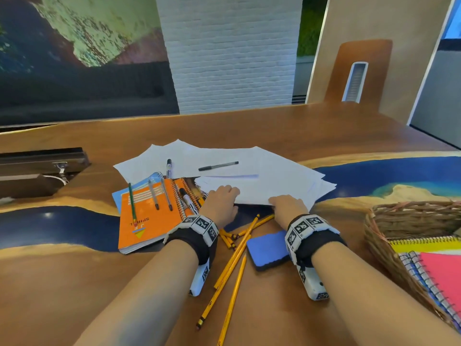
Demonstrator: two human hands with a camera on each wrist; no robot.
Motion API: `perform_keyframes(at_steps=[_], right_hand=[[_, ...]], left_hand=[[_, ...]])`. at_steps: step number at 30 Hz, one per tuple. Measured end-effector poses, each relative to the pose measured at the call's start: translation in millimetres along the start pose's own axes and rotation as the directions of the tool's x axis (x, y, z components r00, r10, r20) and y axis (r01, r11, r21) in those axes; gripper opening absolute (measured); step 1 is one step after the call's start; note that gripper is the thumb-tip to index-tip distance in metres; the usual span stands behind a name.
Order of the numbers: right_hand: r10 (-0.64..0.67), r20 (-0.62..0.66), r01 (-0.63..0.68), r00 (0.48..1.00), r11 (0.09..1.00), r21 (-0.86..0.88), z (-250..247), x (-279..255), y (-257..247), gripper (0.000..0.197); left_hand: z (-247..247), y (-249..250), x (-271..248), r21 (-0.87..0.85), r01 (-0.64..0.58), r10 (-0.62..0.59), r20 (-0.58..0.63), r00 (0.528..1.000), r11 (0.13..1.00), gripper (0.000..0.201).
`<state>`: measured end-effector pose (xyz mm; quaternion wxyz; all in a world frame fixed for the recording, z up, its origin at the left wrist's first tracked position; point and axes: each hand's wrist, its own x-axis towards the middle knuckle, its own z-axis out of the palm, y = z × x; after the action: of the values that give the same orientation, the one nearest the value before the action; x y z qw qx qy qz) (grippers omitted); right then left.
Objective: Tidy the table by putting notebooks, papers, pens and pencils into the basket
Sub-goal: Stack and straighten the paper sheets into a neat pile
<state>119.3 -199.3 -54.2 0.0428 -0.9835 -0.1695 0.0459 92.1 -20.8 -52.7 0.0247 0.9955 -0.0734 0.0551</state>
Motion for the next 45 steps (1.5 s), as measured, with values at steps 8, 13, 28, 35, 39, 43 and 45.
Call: perform_keyframes(at_steps=[8, 13, 28, 35, 39, 43, 45], right_hand=[[-0.082, -0.359, 0.069, 0.93, 0.996, -0.049, -12.4, -6.5, -7.2, 0.04], [-0.272, -0.636, 0.255, 0.722, 0.959, -0.121, -12.5, -11.2, -12.3, 0.041], [-0.115, -0.522, 0.202, 0.845, 0.973, 0.114, -5.6, -11.3, -10.5, 0.033], [-0.085, -0.671, 0.231, 0.737, 0.964, 0.132, -1.9, -7.3, -9.9, 0.023], [-0.092, -0.731, 0.245, 0.676, 0.964, 0.105, -1.4, -6.6, -10.8, 0.015], [-0.084, -0.741, 0.241, 0.666, 0.965, 0.107, 0.3, -4.5, -10.3, 0.016], [-0.107, -0.76, 0.247, 0.641, 0.966, 0.072, 1.3, -3.6, -9.7, 0.017]], left_hand=[[-2.1, 5.5, -0.3, 0.025, -0.084, 0.087, -0.181, 0.98, 0.996, 0.053], [-6.1, 6.9, -2.2, -0.047, -0.065, 0.055, -0.199, 0.978, 0.997, 0.028], [-4.9, 10.6, -3.4, -0.252, -0.042, 0.037, -0.027, 0.999, 0.967, 0.022], [-2.5, 7.6, 0.5, -0.281, -0.038, 0.016, -0.08, 0.997, 0.959, 0.023], [-3.4, 5.9, 0.5, -0.312, -0.069, 0.014, -0.176, 0.984, 0.948, 0.025], [-2.3, 7.2, -0.7, -0.323, -0.082, 0.018, -0.198, 0.98, 0.943, 0.023], [-2.1, 8.1, -1.1, -0.337, -0.076, 0.01, -0.193, 0.981, 0.938, 0.023]])
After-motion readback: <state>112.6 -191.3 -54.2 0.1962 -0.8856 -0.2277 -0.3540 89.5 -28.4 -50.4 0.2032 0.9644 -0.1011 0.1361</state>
